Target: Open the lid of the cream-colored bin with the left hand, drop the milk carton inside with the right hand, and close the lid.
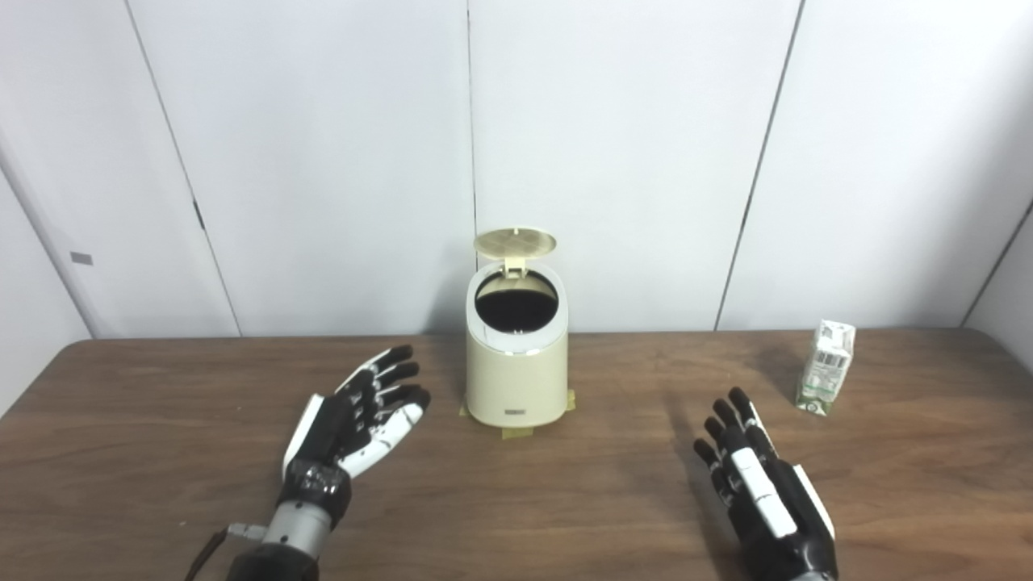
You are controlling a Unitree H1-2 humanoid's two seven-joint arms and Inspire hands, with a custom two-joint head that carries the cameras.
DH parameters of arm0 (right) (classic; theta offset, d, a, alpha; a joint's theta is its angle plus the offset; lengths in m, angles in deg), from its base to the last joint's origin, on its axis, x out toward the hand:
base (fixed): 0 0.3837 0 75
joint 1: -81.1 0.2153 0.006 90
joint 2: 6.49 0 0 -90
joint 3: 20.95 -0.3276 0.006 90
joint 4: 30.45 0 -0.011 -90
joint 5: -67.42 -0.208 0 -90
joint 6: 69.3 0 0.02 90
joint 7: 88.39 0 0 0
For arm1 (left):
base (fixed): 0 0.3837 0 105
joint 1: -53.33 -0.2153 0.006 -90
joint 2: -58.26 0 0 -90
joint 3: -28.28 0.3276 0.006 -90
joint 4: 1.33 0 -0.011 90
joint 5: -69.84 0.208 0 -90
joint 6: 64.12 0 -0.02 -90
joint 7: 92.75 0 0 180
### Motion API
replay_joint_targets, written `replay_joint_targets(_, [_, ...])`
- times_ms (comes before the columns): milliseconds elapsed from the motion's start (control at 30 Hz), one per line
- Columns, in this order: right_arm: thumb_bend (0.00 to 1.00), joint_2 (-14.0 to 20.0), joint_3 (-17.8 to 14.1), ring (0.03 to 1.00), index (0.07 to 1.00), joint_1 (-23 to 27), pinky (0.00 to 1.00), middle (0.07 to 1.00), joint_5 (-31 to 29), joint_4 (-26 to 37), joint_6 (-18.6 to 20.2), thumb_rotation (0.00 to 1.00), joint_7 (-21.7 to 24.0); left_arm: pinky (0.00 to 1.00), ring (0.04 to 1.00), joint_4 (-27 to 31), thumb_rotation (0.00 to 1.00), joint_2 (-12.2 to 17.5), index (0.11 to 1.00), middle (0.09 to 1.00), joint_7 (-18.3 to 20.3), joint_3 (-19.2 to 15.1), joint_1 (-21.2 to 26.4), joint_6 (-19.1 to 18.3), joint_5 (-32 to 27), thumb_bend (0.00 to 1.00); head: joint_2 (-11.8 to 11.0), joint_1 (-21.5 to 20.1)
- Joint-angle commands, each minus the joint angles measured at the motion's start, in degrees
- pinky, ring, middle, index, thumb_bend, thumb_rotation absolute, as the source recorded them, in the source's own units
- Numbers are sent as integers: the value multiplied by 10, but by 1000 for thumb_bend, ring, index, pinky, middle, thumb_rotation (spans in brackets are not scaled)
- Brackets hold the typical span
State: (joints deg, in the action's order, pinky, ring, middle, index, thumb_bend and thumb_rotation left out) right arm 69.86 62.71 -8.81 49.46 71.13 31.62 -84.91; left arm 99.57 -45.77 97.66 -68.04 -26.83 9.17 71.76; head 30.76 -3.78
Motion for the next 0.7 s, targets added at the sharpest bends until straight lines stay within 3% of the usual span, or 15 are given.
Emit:
replay_joint_targets(0, [747,11,0,1000,1000,24,959,1000,9,22,-15,504,3,709,802,-2,215,-9,846,837,-14,-11,5,29,-36,536,2,-3])
replay_joint_targets(167, [827,25,0,994,1000,31,893,1000,60,25,-23,445,-17,774,828,-6,192,-8,862,855,-23,-24,-1,30,-79,569,5,-30])
replay_joint_targets(300, [837,48,-12,992,1000,40,850,1000,107,29,-17,380,-38,789,834,-6,157,0,868,867,-26,-37,1,19,-109,568,14,-91])
replay_joint_targets(500, [872,83,-20,933,981,43,900,961,186,66,-3,334,-63,853,881,-8,169,18,898,921,-32,-49,9,-4,-147,594,19,-150])
replay_joint_targets(600, [891,101,-33,921,954,43,830,958,197,83,10,335,-66,902,897,-7,173,31,915,929,-30,-47,11,-5,-152,594,21,-165])
replay_joint_targets(667, [882,107,-40,892,938,43,763,927,198,92,19,283,-67,903,894,-7,132,34,917,921,-35,-47,11,-10,-155,584,22,-171])
